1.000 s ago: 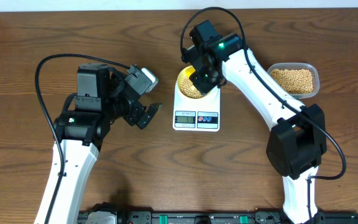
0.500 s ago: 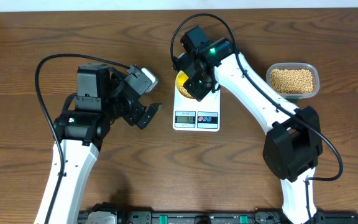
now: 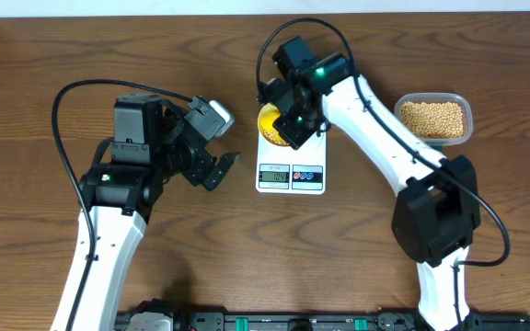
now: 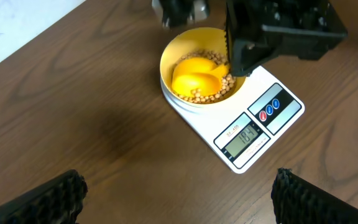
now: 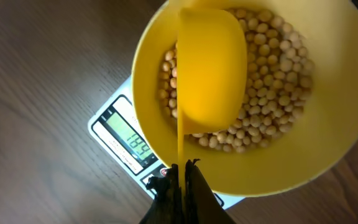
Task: Scoop item into bowl and weigh 50g on scale
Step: 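Lift the scoop out of the bowl and carry it to the tub, then tip the scoop with the right gripper to empty it into the tub, then lower the scoop into the tub and open the right gripper, then raise the open right gripper away from the tub and hold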
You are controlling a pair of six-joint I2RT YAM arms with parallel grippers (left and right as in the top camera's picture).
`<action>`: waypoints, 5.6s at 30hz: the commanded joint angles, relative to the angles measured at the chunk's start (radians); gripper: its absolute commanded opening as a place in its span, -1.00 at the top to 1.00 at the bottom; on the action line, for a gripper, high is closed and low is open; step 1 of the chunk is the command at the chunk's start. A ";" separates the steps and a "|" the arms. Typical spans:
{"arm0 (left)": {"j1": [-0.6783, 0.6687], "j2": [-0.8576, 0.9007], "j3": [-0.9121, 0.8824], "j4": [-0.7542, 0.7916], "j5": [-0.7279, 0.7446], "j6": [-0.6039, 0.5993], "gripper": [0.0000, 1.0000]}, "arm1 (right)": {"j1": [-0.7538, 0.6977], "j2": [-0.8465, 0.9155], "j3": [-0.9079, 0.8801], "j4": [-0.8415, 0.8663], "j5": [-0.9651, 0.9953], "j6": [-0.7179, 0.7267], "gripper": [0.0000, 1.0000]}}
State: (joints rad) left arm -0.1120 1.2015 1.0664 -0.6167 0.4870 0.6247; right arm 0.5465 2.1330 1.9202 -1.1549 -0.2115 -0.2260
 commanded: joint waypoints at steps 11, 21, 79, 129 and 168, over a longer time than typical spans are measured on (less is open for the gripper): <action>0.005 -0.005 -0.012 0.003 -0.006 -0.012 -0.94 | -0.166 0.004 -0.003 0.002 -0.477 0.031 0.98; 0.005 -0.005 -0.012 0.003 -0.006 -0.012 -0.94 | -0.309 -0.061 -0.003 0.003 -0.729 0.031 0.98; 0.005 -0.005 -0.012 0.003 -0.006 -0.012 -0.94 | -0.587 -0.153 -0.006 -0.297 0.412 0.208 0.97; 0.005 -0.005 -0.012 0.003 -0.006 -0.012 -0.94 | -0.792 -0.119 -0.093 -0.126 -0.161 0.660 0.46; 0.005 -0.005 -0.012 0.003 -0.006 -0.012 -0.94 | -0.711 -0.310 -0.097 0.150 -0.127 0.507 -0.72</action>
State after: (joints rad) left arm -0.1120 1.2015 1.0664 -0.6167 0.4873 0.6247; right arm -0.1993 1.8359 1.8061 -1.0481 -0.3405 0.3492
